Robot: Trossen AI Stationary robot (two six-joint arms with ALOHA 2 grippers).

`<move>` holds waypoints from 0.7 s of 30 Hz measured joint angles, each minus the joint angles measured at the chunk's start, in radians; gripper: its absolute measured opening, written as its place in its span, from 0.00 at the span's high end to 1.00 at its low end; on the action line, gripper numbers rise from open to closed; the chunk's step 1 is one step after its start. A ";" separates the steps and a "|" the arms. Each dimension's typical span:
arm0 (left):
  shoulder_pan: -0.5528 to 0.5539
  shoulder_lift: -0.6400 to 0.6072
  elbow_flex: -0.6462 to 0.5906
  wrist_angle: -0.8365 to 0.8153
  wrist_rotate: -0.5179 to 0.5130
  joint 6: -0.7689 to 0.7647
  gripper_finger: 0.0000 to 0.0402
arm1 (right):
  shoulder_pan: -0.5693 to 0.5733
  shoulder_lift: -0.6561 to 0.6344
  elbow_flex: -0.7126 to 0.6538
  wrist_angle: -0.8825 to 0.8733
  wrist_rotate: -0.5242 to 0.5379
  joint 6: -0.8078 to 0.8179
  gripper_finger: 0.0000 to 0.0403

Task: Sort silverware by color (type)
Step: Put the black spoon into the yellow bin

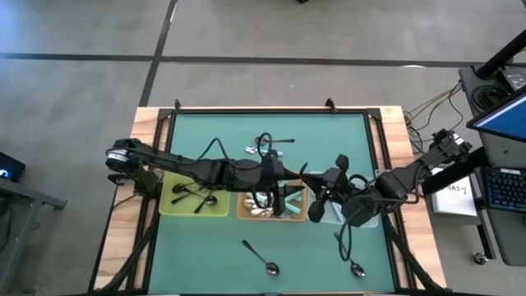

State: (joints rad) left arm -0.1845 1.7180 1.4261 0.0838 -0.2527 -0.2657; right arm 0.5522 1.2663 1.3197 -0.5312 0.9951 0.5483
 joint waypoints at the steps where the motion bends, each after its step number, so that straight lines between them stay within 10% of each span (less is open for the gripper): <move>1: 0.002 0.000 0.000 0.003 0.000 0.000 0.67 | 0.000 0.000 0.000 0.002 0.000 -0.005 0.98; 9: 0.010 0.000 0.000 0.002 0.000 -0.003 0.69 | 0.002 0.023 0.000 0.087 -0.009 -0.104 0.98; 21: 0.010 -0.001 0.001 -0.022 0.061 -0.029 0.98 | 0.001 0.023 0.000 0.089 -0.010 -0.100 0.98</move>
State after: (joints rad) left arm -0.1741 1.7168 1.4269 0.0613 -0.1919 -0.2942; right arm 0.5529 1.2893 1.3197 -0.4420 0.9848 0.4486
